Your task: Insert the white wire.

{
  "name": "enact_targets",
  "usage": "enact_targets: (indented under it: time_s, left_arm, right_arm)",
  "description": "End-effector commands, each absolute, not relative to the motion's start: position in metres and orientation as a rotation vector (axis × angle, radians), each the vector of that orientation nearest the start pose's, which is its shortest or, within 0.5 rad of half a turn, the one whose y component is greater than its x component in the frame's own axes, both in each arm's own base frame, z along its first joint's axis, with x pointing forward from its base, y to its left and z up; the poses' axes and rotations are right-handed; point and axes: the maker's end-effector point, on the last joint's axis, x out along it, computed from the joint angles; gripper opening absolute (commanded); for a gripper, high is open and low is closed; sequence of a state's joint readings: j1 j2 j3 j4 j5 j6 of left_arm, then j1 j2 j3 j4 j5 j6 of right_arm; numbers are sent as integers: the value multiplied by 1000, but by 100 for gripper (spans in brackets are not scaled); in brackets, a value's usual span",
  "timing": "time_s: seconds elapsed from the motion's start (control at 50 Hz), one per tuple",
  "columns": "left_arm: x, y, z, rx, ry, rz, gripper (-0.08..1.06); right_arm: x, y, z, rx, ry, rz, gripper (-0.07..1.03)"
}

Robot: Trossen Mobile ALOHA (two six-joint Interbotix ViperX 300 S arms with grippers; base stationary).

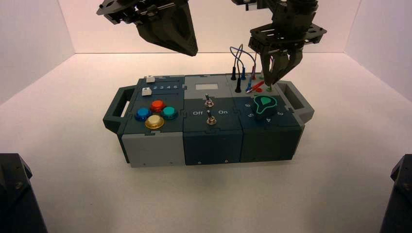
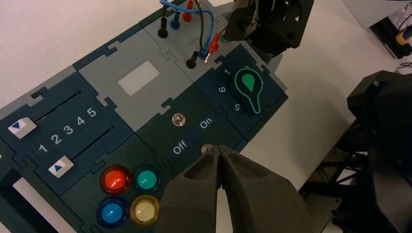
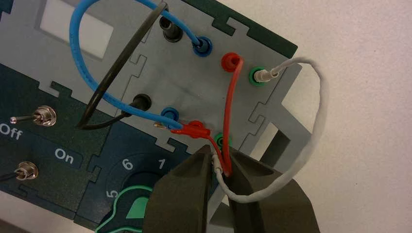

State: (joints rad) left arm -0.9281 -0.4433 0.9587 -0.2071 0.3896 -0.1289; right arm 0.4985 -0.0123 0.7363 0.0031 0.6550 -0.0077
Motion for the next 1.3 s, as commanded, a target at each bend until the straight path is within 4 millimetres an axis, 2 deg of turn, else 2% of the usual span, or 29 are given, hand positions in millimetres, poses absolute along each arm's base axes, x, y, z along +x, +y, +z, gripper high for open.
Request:
enact_targets:
  time_s: [0.02, 1.3]
  left_arm:
    - [172, -253, 151, 95, 943, -797, -3]
    - [173, -254, 146, 121, 947, -802, -3]
  right_arm:
    - [283, 154, 64, -331, 1315, 422, -3]
    - [295, 153, 74, -325, 1270, 414, -3]
